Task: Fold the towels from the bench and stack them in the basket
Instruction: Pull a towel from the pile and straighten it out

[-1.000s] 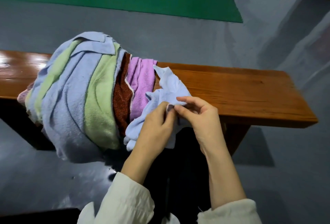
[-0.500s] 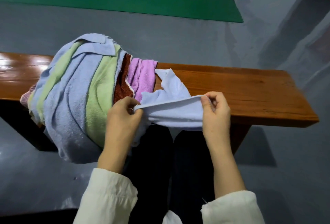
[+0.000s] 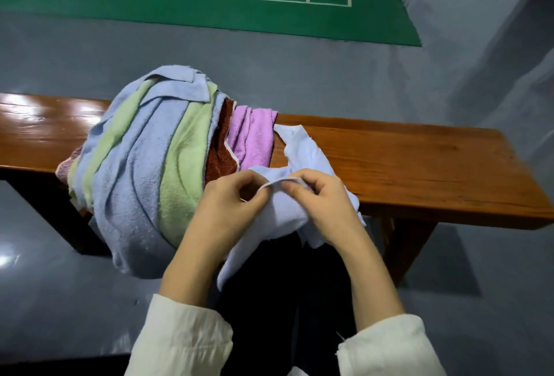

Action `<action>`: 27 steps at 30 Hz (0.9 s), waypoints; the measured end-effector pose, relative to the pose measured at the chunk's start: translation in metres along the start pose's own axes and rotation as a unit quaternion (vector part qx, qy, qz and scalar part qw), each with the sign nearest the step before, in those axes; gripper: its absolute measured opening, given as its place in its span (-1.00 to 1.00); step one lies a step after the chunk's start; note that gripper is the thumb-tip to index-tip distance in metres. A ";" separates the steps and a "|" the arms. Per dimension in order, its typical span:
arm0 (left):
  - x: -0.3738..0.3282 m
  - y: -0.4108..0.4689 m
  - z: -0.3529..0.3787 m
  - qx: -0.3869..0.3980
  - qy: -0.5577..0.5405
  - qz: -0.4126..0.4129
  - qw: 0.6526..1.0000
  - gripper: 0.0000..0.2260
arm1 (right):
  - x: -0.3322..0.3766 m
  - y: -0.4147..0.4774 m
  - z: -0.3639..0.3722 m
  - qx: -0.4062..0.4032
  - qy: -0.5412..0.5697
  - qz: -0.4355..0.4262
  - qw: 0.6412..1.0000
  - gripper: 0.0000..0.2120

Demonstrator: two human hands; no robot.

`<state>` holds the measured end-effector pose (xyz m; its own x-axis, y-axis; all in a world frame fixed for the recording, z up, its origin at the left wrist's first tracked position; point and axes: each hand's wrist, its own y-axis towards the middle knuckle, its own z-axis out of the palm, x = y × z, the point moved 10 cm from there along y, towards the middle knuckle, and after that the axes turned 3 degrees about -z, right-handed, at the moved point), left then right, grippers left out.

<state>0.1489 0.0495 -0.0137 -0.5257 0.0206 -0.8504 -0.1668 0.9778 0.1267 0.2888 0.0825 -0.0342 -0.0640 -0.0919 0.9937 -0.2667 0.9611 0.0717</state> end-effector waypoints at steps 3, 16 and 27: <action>0.008 -0.001 -0.015 -0.053 0.056 -0.018 0.997 -0.92 | 0.008 0.002 -0.014 -0.057 -0.015 -0.021 0.998 -0.90; 0.038 -0.005 -0.051 -0.116 0.026 -0.043 0.992 -0.81 | 0.000 -0.023 -0.104 -0.301 -0.021 -0.045 0.952 -0.82; 0.061 -0.012 -0.060 -0.173 -0.016 -0.083 0.981 -0.71 | -0.009 -0.038 -0.115 -0.324 -0.038 -0.032 0.945 -0.92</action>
<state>0.0683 0.0264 -0.0367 -0.4409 -0.1213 -0.8893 -0.5248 0.8386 0.1459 0.4100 0.0771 -0.0362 -0.1432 -0.1503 0.9782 0.3716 0.9079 0.1939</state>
